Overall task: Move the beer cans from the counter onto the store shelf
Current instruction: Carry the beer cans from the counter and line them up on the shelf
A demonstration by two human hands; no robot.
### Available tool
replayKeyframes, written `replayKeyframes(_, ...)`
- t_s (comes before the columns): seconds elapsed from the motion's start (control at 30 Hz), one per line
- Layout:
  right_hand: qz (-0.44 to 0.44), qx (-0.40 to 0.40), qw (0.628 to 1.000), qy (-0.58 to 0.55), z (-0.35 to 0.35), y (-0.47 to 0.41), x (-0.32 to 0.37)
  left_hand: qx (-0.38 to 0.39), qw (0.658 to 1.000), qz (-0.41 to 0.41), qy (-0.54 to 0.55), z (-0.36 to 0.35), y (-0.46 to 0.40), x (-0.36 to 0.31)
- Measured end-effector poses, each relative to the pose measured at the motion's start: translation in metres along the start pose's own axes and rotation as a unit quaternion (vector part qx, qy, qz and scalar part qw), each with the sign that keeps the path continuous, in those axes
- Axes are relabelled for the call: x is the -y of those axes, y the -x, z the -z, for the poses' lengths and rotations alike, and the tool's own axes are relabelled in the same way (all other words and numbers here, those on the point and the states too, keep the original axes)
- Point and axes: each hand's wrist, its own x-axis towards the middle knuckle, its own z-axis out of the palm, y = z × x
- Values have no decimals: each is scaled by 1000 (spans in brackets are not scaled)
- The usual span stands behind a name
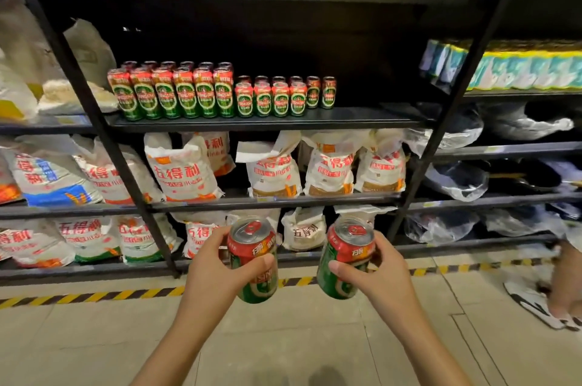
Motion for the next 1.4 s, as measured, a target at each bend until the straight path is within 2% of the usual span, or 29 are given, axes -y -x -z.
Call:
replayKeyframes(0.2,-11,8,1000,-6,-3,-132,-10,-4,1000,-4,-8,-41,-130,3)
replayKeyframes(0.43,-26,-24,999,-11,14,-267,-17,58,998,-6,-1,-104,-278,-15)
replayKeyframes(0.57,-34,-36,999,-17,26,-326,-20,69,997,-30,-11,-140,-334,-41)
replayKeyframes(0.8,-8,-6,1000,9,40,-445,-25,62,995,-57,-50,-195,-432,-61)
replayKeyframes(1.17,46,67,996,31,49,-600,-34,-5,995,-37,-87,-258,-545,-81)
replayKeyframes(1.4,67,82,993,53,41,-650,-44,5,995,-33,-97,-278,-570,-78)
